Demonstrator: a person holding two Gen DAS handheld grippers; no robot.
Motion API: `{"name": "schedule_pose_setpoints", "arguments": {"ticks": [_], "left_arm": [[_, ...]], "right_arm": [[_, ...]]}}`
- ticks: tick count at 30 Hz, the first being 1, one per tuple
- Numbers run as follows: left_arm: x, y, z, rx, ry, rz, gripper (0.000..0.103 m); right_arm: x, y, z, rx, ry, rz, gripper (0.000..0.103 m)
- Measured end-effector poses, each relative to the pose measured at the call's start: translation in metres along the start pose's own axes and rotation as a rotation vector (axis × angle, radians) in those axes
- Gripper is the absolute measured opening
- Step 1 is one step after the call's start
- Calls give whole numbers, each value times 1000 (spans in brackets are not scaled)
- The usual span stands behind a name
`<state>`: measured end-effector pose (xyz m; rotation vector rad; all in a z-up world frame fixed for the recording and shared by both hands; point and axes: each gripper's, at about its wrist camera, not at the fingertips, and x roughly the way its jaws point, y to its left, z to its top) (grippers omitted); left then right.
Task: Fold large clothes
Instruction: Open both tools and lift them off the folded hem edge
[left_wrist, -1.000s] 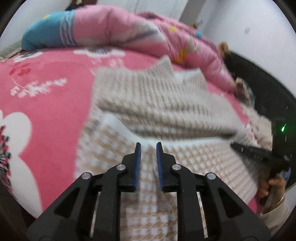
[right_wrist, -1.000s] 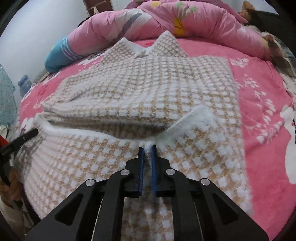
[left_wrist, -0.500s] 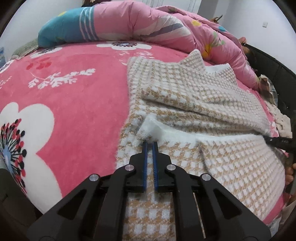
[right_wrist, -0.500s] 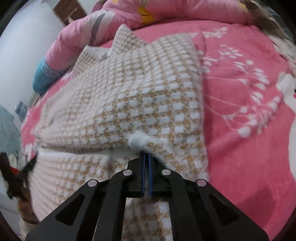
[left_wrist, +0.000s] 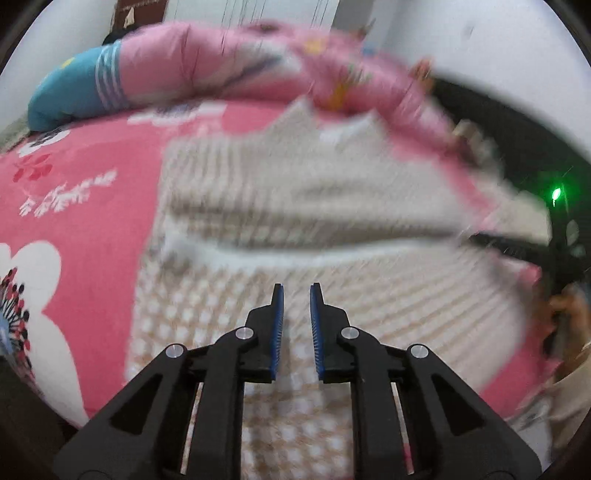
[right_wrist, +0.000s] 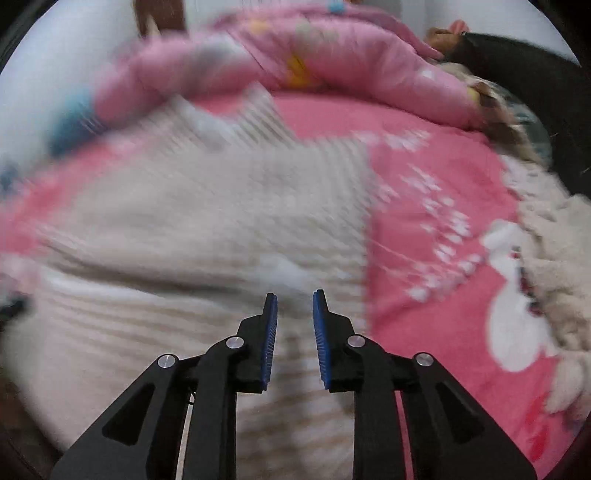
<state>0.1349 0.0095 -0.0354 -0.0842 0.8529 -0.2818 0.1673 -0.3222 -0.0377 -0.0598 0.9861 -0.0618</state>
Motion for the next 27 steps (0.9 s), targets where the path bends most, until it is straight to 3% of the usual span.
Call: {"name": "schedule_pose_setpoints", "arguments": {"ticks": [1,2,3,6,9,10,13,16,18,20,23,27], "left_arm": [[17,8,-6,-23,47,10,17],[19,18,-9,-79,34,-37,17],[14,26,-8,-115,26,-65,16],[-11,29,-2,-123,-36,-2,16],[-38,16,0,-65,-92,-67,17],[-48,6,-1,-22,-114,-120,18],[-45,-20,-10,59,-80,-180,20],[4,-31,-26,92,71,-33,23],[15,-18,-31,26,49,-71,22],[5,-14,-26,-6,46,-89,21],[-28,-13,-27,17,-25,-89,21],[-59,-23,-35,86,-77,-229,28]], "right_arm": [[21,-6,-6,1,51,-30,37],[25,-13,-9,39,58,-13,42],[18,-17,-8,66,54,-5,42],[-19,-10,-6,51,-8,10,42],[-65,16,-13,-30,-93,173,42],[-74,25,-17,-59,-107,225,42],[-80,65,-31,-162,-76,388,42],[-35,102,-45,-215,60,353,45],[-10,106,-50,-205,55,350,48],[-12,95,-40,-122,91,404,48],[-40,93,-41,-129,66,366,48],[-85,101,-58,-215,-14,404,48]]}}
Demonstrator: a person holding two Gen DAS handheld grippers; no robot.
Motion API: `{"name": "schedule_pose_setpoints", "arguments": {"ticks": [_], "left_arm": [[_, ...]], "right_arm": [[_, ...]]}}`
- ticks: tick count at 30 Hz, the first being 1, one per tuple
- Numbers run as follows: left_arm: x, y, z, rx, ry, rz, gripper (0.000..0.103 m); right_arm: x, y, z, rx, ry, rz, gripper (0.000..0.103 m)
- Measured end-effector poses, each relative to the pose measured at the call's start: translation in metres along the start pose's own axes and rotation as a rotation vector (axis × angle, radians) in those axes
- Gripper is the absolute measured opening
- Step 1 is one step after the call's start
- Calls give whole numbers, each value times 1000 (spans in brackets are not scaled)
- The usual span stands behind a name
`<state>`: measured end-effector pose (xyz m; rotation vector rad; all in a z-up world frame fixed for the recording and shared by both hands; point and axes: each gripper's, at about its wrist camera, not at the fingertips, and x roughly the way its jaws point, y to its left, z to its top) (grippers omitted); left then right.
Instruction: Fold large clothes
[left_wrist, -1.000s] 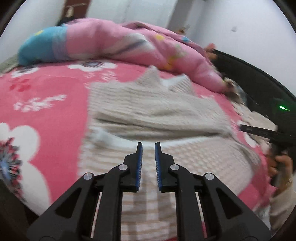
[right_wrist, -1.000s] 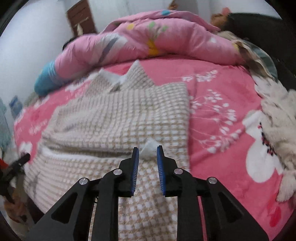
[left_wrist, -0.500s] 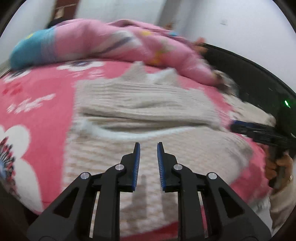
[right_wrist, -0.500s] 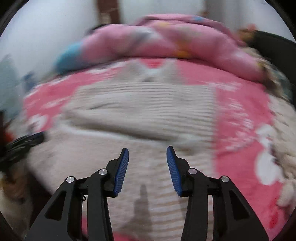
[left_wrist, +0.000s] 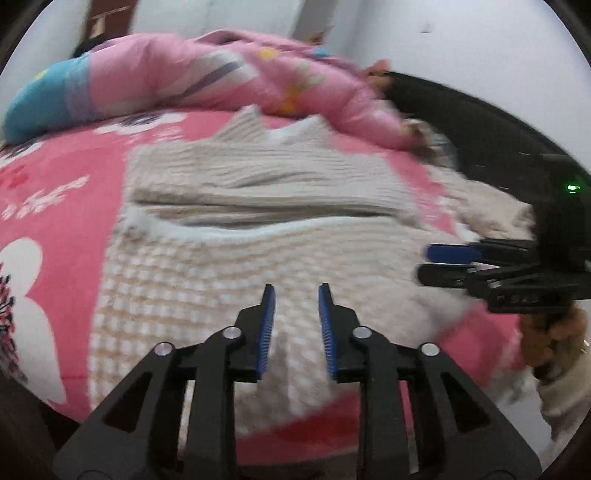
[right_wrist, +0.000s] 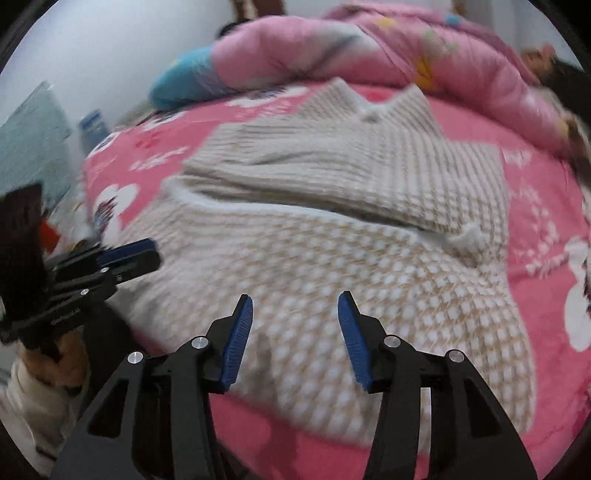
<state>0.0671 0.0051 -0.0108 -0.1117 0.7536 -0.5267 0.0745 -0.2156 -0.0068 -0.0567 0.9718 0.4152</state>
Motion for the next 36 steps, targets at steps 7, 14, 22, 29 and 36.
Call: {"name": "schedule_pose_setpoints", "arguments": {"ticks": [7,14,22,29,36], "left_arm": [[38,-5,-32,29,114,102,35],[6,-16,-31,64,61,103,46],[0,-1,-23,-20,35,140,48],[11,40,-37,-137,80,255,61],[-17,45,-27,-147,-4,283,75]], "right_arm": [[42,2,-29,-14,84,-80,52],[13,31,-29,-100,38,-85,52],[3,20,-29,-49,27,-95,55],[24,-37,-53,92,67,-121,64],[-24,-54,-44,144,-13,-226,67]]}}
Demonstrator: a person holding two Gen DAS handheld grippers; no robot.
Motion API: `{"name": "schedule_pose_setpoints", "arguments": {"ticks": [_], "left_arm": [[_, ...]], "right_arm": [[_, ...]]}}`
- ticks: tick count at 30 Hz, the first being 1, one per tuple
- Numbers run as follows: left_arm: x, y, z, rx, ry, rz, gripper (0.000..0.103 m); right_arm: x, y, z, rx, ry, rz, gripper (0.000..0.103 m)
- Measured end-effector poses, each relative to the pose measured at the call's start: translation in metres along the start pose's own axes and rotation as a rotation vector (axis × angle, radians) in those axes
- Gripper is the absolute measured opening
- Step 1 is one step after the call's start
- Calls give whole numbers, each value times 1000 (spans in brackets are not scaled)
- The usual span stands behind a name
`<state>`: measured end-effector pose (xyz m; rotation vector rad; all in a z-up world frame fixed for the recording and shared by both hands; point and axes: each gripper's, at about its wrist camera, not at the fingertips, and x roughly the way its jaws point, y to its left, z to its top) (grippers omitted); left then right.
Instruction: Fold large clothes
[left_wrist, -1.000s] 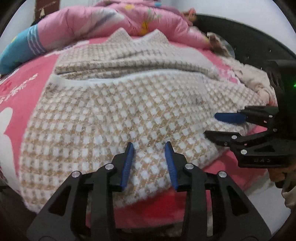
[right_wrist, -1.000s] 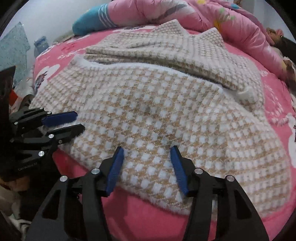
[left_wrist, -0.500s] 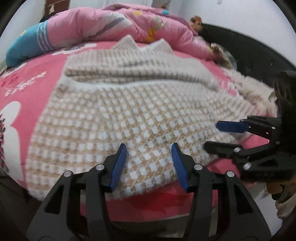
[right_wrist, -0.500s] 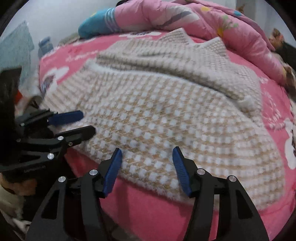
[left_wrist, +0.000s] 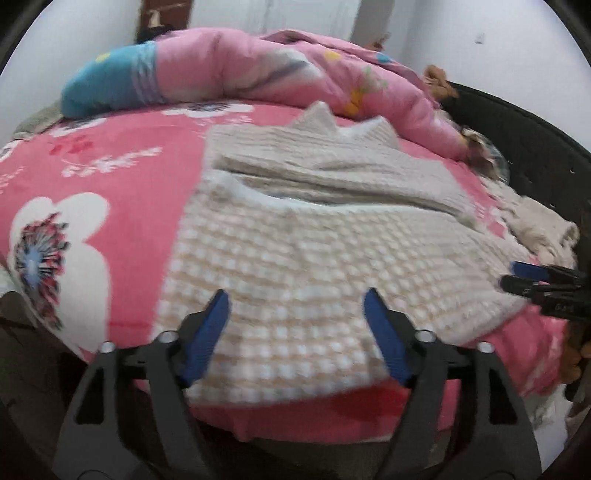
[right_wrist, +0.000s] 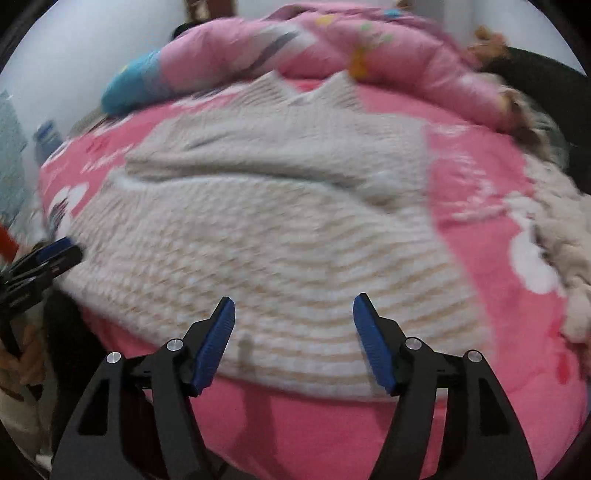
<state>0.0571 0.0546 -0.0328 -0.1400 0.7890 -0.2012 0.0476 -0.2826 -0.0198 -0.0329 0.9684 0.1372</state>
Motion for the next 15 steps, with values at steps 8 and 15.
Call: {"name": "schedule_pose_setpoints", "arguments": {"ticks": [8,15], "left_arm": [[3,4,8,-31,40,-16,82],[15,-17,51,-1,18,-10,90]], "right_arm": [[17,-21,0,83,87,-31,69],[4,22,56,55,-52,107,87]]}}
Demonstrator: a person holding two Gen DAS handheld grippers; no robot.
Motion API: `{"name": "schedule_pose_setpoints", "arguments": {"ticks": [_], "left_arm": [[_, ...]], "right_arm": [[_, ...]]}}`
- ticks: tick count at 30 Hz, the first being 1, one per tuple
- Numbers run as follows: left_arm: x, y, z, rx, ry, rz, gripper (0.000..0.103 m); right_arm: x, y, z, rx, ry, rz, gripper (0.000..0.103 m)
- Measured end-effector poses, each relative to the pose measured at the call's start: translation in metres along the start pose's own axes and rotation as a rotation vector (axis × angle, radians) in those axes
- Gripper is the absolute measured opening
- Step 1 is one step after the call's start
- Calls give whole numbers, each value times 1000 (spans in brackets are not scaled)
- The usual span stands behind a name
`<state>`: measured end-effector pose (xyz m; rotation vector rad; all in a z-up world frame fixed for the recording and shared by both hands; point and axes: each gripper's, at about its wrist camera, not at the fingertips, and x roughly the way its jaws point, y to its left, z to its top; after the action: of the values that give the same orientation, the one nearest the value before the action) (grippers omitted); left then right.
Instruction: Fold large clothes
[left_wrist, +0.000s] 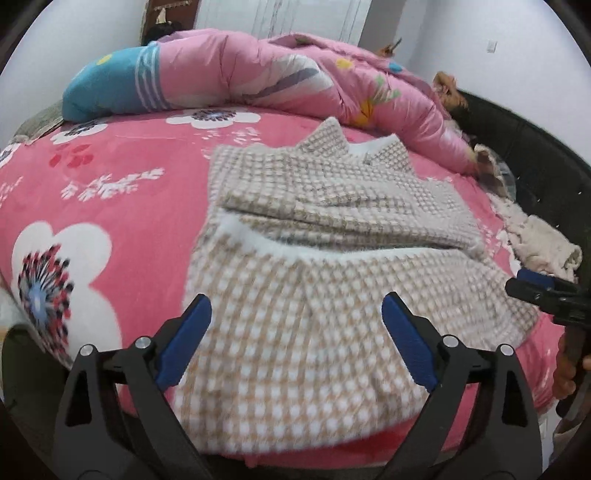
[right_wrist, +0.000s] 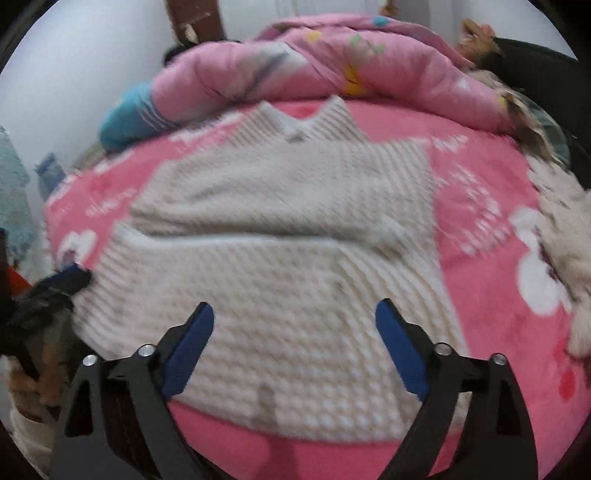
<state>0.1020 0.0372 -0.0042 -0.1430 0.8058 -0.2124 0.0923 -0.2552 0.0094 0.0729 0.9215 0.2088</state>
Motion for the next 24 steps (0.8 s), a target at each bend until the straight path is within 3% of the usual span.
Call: {"name": "schedule_pose_setpoints", "arguments": {"ticks": [4,7,9,24], "left_arm": [[39,-8,6,7,76,40,90],[69,-7,-1,13,139,96,92],[70,-13,-6,37,111,122,95],[71,-15,-7,29,114,133,95]], "right_arm": [[27,18,8,-5,16,20,87],[64,16,6,21,91,1,87],[88,11,0,40,162,-11,91],[97,13,-1,30,154,-26,96]]}}
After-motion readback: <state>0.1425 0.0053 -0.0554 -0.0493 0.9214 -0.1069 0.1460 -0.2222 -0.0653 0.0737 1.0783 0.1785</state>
